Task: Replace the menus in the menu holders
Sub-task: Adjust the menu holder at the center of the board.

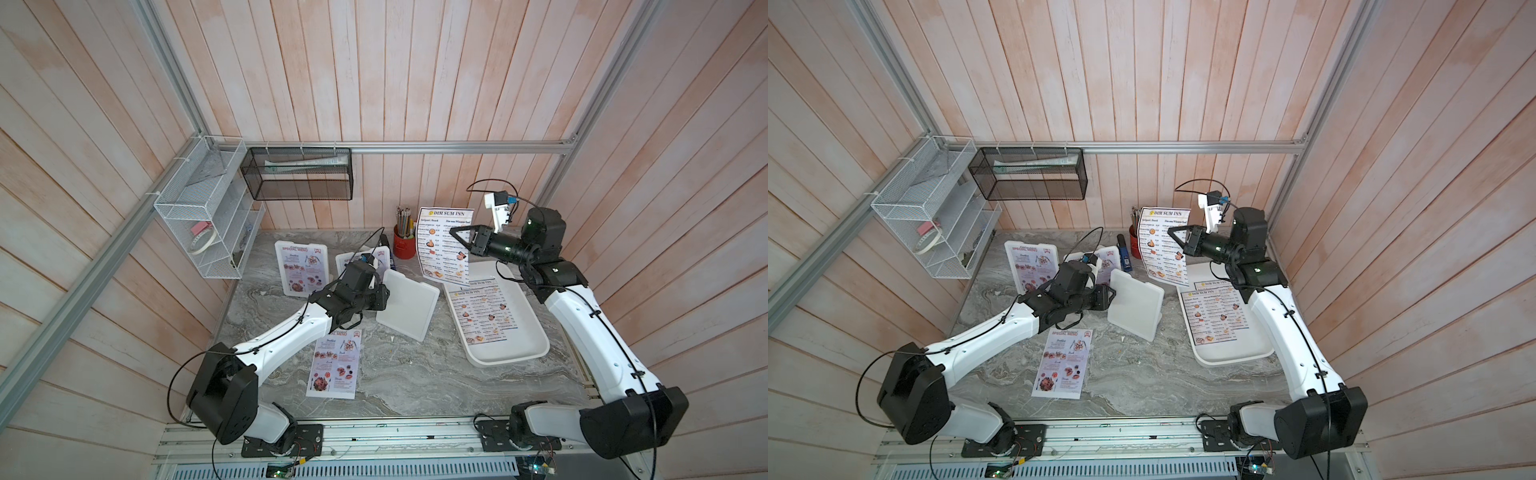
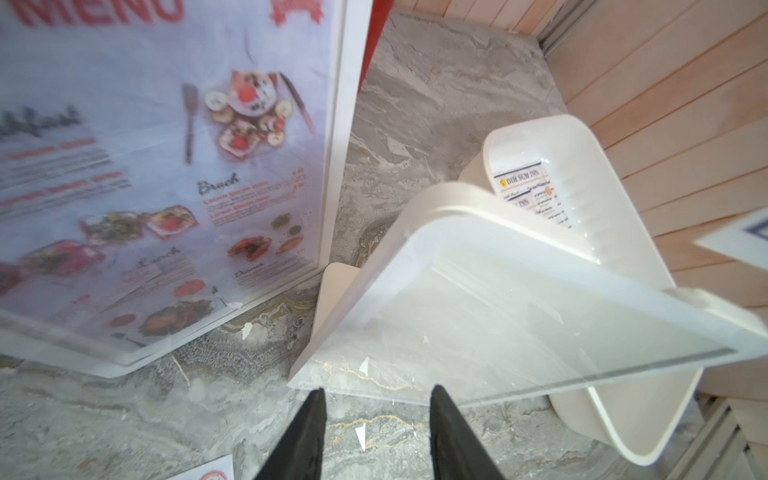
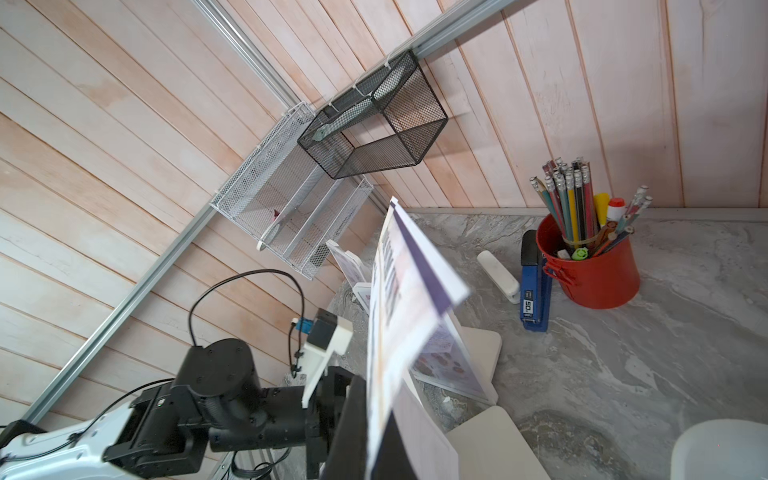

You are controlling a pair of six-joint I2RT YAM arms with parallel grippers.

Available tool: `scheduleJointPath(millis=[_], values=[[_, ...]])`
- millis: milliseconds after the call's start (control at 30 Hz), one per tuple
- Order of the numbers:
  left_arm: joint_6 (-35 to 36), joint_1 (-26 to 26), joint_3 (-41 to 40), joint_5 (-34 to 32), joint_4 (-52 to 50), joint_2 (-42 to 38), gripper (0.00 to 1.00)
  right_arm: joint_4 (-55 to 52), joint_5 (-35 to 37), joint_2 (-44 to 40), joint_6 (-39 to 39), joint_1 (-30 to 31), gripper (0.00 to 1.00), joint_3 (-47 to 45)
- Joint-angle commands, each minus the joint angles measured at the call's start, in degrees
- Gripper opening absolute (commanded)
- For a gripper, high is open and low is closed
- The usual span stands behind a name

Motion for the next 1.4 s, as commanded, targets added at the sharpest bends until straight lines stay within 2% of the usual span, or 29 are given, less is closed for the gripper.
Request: scheduleJointPath(millis=[0, 133, 233, 400, 700, 1067, 1367], values=[[-0.3, 0.2, 0.0, -5.0, -2.0, -0.2, 0.49, -0.6, 0.7, 1.4, -2.4, -0.2, 0.0, 2.7], [-0.7, 0.3, 1.7, -9.1, -2.3, 2.6, 0.51, -2.2, 1.3, 2.0, -3.9, -0.2, 0.0, 4.7], [-1.2, 0.4, 2.8, -12.8, -1.7, 4.7, 0.45, -4.0, 4.2, 2.3, -5.9, -0.2, 0.0, 5.0], [-0.7, 0.4, 4.7, -14.6, -0.6, 7.5, 0.44, -4.6, 7.2, 3.8, -7.4, -0.2, 0.0, 3.5], [2.8, 0.6, 6.3, -11.7, 3.6, 12.0, 0.45, -4.1, 6.7, 3.8, -7.2, -0.2, 0.0, 2.0], [8.7, 0.9, 6.9, 0.5, 8.4, 14.0, 0.5, -7.1, 4.1, 1.5, -5.7, -0.8, 0.0, 3.9], [3.4, 1.3, 6.6, -3.4, 2.6, 10.5, 0.53, -9.0, 7.3, -4.4, 0.8, 0.6, 0.0, 3.9]])
